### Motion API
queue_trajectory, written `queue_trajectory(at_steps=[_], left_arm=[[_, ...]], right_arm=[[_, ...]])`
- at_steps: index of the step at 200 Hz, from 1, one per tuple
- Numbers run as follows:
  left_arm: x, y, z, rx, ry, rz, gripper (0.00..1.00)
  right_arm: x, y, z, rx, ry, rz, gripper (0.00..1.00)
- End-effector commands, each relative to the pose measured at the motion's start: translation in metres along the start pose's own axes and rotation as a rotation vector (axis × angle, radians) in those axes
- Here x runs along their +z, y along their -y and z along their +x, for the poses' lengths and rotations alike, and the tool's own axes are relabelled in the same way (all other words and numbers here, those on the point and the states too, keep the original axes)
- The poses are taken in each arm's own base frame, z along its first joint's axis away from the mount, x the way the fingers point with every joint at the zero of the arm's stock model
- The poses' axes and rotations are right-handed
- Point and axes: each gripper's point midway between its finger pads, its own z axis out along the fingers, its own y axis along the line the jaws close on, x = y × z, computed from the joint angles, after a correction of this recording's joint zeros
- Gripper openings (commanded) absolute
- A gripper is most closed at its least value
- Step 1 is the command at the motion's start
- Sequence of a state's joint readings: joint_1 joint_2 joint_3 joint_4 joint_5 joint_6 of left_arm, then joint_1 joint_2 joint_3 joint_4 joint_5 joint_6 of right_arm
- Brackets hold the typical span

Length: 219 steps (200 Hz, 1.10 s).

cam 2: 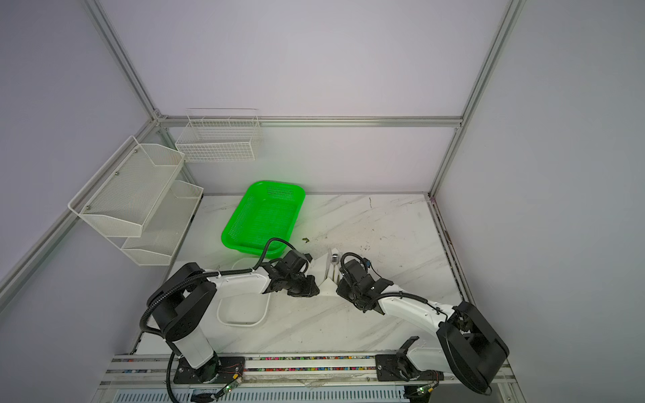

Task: Place the utensils on the paper napkin and roll it up
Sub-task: 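Fold the held napkin edge over the utensils with both grippers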

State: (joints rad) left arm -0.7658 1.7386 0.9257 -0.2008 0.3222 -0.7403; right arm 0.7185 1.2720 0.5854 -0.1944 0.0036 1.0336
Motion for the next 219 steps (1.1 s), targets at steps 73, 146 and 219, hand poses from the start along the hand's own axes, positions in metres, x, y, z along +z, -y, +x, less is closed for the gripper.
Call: queue_trajectory(at_steps=[73,146,219], left_arm=[[-0.038,0.007,-0.018,0.04,0.082,-0.061,0.2],[-0.086,0.061,-0.035,0.152,0.171,0.105,0.2],[-0.036,0.113,-0.038,0.202,0.072,0.214,0.19]], right_arm=[[0.017,0.026,0.012,-0.033,-0.058,0.116,0.2],[0.021,0.027,0.014,-0.041,-0.07,0.128,0.2],[0.02,0.033,0.016,-0.029,-0.071,0.133,0.2]])
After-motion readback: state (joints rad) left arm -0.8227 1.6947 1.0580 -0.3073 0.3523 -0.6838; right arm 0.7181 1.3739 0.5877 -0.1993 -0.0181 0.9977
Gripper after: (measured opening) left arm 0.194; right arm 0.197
